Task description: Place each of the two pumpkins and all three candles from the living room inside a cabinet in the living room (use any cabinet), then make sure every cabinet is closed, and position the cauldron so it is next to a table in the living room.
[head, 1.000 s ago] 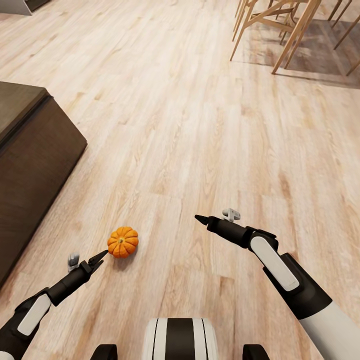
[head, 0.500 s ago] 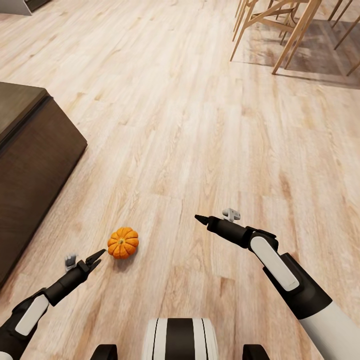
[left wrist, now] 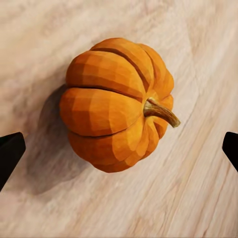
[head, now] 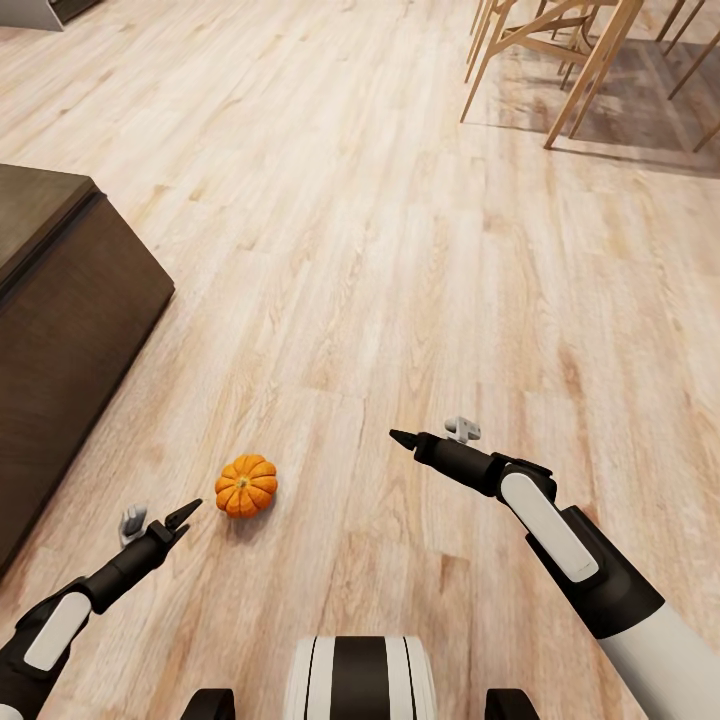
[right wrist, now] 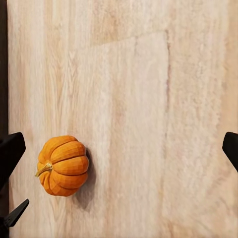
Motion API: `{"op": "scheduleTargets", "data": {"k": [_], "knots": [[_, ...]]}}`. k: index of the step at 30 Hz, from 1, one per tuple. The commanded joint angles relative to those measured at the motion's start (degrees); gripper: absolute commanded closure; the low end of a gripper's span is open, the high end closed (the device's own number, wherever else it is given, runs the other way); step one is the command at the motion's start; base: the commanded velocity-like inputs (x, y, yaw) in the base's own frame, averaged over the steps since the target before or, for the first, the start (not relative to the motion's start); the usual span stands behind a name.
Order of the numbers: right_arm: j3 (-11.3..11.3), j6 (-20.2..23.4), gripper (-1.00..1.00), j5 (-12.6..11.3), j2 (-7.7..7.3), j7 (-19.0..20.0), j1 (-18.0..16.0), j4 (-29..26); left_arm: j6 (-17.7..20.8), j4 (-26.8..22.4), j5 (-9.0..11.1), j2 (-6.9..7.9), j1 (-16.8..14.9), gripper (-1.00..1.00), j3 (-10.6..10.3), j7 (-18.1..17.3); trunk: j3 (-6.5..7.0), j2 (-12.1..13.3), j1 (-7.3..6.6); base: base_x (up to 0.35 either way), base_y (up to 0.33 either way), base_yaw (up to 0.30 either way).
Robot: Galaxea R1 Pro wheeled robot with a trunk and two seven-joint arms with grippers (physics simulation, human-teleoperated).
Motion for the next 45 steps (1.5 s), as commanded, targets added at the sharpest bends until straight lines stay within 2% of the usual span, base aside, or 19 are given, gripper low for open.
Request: {"op": "scheduleTargets", "data": {"k": [1,3,13,21,27,30,35,45], "knots": [[0.1,0.0,-1.00,-0.6,-0.05,-0.5,0.0,-0.1,0.5,0.0,0.4,0.02,0.0,-1.00,0.1,0.0,-0.03,0.0,-0.01,0.000,0.000,0.000],[0.1,0.0,-1.00,-0.6,-0.05,-0.5,0.0,-0.1,0.5,0.0,0.3,-0.02,0.0,-1.00,0.1,0.1,-0.03,0.0,-0.01,0.000,0.000,0.000],[0.1,0.0,-1.00,-0.6,0.00,-0.5,0.0,-0.8,0.5,0.0,-0.1,-0.46,0.0,-1.00,0.1,0.2,-2.25,-0.1,0.25,0.000,0.000,0.000],[0.2,0.8,-1.00,-1.3,-0.16,-0.1,0.0,-6.3,0.4,-0.1,-0.3,-0.48,0.0,-1.00,0.0,0.2,-2.25,-0.1,0.25,0.000,0.000,0.000],[0.2,1.1,-1.00,-1.6,-0.46,2.9,0.0,-6.7,0.4,-0.3,-0.2,-0.48,0.0,-1.00,0.0,0.1,-2.25,-0.1,0.25,0.000,0.000,0.000],[0.2,1.1,-1.00,-1.6,-0.48,3.1,0.0,-6.7,0.4,-0.4,-0.2,-0.48,0.0,-1.00,0.0,0.1,-2.25,-0.1,0.25,0.000,0.000,0.000],[0.2,1.1,-1.00,-1.6,-0.49,3.2,0.0,-6.6,0.4,-0.4,-0.3,-0.48,0.0,-1.00,0.0,0.2,-3.35,-0.2,0.38,0.000,0.000,0.000],[0.2,1.0,-1.00,-1.6,-0.49,3.2,0.0,-6.4,0.4,-0.2,-0.2,-0.48,0.0,-1.00,0.0,0.0,-3.35,-0.2,0.38,0.001,0.000,0.000]]}}
